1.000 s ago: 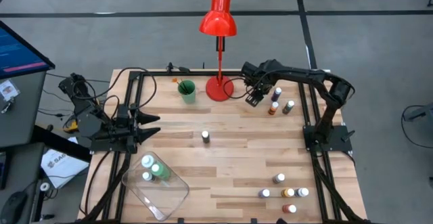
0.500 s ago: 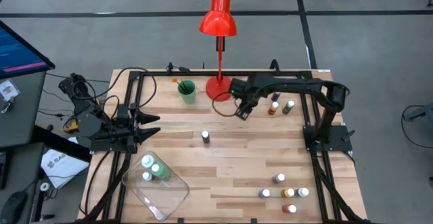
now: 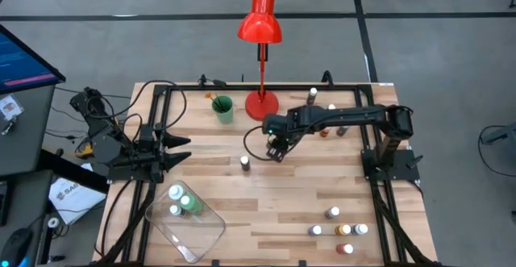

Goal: Pick & Place Paint Supplies
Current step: Move the green coloring bottle to the center of the table

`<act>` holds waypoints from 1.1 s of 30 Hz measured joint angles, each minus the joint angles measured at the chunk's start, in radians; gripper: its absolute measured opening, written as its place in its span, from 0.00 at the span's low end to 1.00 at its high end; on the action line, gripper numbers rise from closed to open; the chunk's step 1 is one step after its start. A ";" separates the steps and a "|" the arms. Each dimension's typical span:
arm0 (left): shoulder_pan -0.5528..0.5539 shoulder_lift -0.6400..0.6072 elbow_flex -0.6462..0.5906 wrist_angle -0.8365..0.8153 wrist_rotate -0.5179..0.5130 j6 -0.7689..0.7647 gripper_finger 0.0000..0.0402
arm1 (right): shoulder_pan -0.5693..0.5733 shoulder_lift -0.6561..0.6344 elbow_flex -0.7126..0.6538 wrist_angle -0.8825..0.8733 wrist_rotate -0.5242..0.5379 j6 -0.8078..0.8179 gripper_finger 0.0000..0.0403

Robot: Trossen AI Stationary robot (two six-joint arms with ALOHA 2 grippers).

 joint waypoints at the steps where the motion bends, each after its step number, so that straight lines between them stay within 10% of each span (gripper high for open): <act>1: 0.000 0.000 0.000 0.000 0.000 0.000 0.55 | 0.010 0.000 0.005 0.003 -0.011 0.006 0.29; 15: 0.000 0.000 0.000 0.000 0.000 0.000 0.55 | 0.108 0.063 0.059 0.023 -0.048 0.059 0.29; 33: 0.000 0.000 0.000 0.001 0.000 0.000 0.55 | 0.178 0.464 0.578 -0.407 -0.060 -0.125 0.29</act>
